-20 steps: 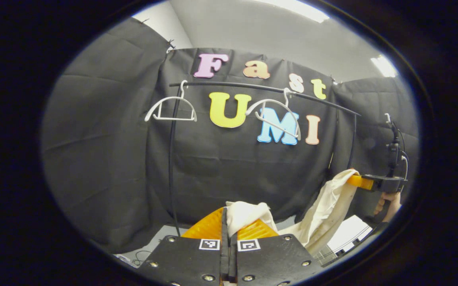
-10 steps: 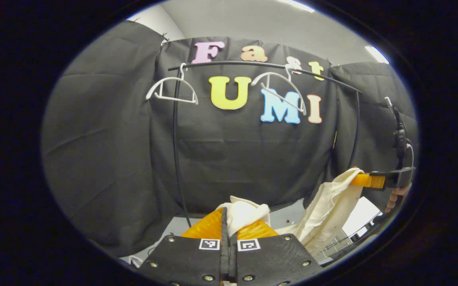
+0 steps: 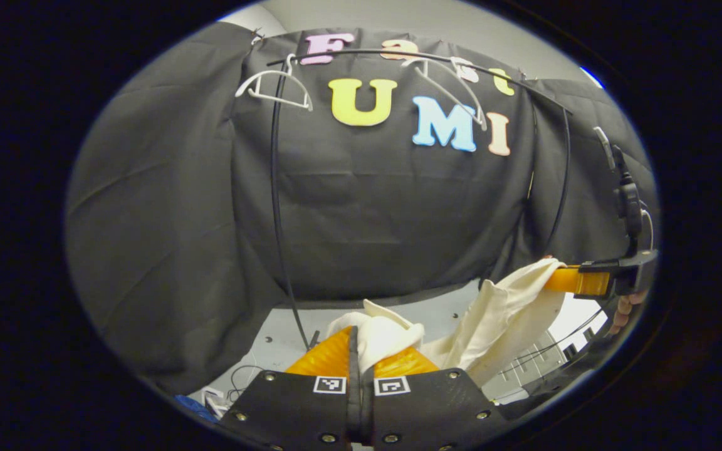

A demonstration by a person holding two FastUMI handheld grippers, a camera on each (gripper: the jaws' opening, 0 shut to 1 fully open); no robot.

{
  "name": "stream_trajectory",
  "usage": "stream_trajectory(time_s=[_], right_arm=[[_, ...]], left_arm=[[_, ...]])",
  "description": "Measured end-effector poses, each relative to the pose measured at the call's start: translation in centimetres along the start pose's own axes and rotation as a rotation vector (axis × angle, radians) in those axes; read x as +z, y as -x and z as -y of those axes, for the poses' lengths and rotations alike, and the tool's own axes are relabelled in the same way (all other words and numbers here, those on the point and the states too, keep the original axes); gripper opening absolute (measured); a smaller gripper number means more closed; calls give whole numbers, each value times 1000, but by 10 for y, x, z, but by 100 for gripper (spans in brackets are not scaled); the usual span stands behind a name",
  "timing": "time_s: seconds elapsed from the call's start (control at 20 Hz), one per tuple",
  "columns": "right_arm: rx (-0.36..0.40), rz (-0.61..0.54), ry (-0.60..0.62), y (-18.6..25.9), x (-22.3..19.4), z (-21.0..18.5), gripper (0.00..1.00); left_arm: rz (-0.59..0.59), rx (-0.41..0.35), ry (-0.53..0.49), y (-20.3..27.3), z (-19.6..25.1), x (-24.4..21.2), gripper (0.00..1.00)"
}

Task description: Grasp the clothes on the hanger with both hands and then place them into the laundry hamper below.

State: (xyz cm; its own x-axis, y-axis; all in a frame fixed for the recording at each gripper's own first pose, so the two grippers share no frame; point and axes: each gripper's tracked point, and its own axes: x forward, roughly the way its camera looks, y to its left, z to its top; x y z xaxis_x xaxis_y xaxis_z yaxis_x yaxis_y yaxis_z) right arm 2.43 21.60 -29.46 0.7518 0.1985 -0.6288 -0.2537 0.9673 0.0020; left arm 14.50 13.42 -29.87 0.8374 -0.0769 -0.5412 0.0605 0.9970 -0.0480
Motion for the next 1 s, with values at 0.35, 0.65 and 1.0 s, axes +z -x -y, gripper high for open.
stream_trajectory(time_s=[0.35, 0.65, 1.0], right_arm=[[-1, -94, 24, -15, -30, -13, 7], [13, -177, 4, -20, -55, -20, 10], [46, -232, 9, -16, -71, -30, 84]], left_arm=[[-74, 9, -2, -18, -15, -42, 1], [-129, 13, 20, -33, -22, -61, 2], [-207, -17, 8, -35, -29, -102, 47]])
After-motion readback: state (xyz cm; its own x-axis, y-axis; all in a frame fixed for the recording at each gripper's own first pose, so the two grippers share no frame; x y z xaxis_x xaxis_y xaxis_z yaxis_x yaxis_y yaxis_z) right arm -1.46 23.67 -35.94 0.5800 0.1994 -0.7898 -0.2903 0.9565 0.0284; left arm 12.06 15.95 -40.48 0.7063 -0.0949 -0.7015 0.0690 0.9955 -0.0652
